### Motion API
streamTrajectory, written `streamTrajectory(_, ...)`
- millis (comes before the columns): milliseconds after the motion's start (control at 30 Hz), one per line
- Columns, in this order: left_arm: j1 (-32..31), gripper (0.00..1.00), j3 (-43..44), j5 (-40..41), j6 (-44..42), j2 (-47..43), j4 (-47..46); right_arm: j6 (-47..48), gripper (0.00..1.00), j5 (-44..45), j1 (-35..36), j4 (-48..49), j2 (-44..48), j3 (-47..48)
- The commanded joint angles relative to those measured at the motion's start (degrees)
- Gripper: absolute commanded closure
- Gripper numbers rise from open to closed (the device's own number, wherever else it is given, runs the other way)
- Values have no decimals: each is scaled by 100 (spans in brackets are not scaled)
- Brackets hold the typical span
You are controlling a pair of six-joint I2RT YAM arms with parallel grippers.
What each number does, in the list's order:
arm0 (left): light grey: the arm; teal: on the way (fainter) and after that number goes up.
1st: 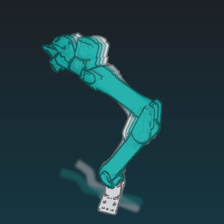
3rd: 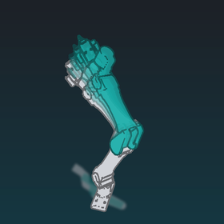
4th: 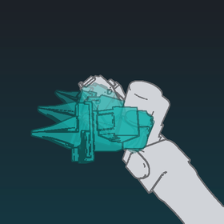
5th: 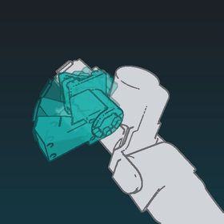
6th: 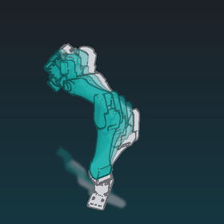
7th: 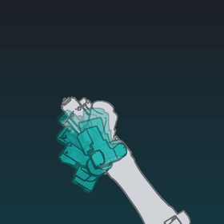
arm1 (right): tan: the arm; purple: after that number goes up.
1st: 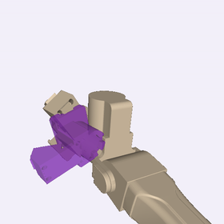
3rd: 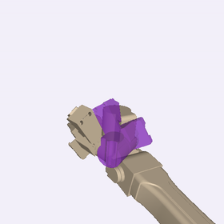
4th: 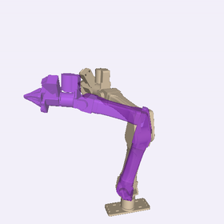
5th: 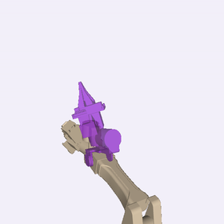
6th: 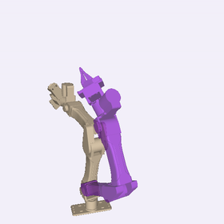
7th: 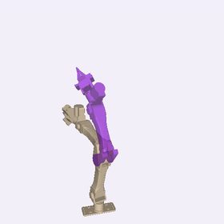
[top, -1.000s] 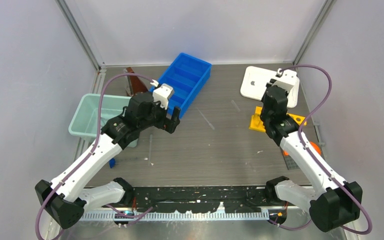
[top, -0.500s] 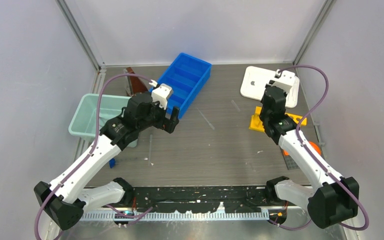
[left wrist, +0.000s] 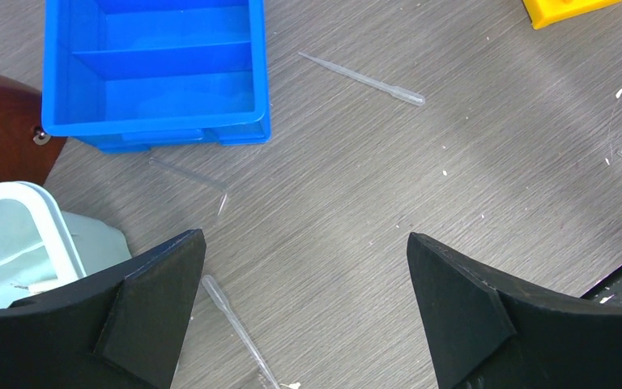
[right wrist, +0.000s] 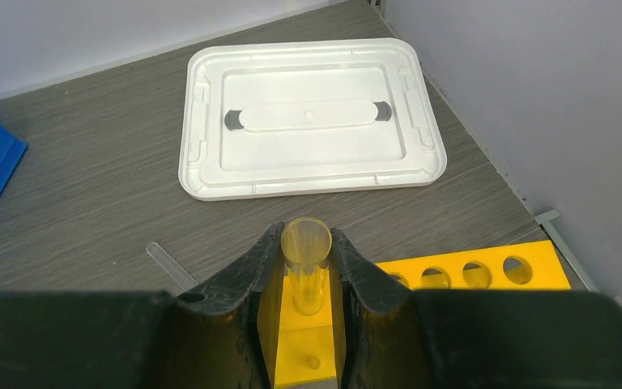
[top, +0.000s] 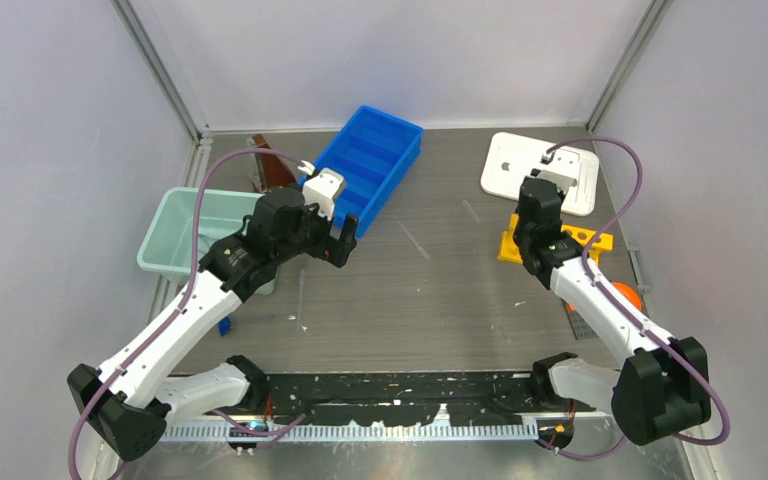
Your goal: Organize the chemistry lab equipment
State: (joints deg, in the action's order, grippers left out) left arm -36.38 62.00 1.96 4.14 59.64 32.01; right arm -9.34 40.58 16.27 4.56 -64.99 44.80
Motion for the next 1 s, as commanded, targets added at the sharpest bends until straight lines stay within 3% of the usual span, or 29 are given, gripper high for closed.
streamTrajectory(0, -25, 0, -12, 87, -63, -113, -151, -105, 79, 13, -32, 357, -116, -37)
streamTrajectory(633, -26, 0, -21, 94, -80, -134, -152, -470, 75, -162, -114, 131, -650, 76)
streamTrajectory(833, -19, 0, -25, 108, -93, -144, -160, -568, 67, -211, -116, 20, -690, 124)
streamTrajectory(967, -18, 0, -30, 94, -98, -137, -160, -679, 54, -244, -116, -315, -663, 293)
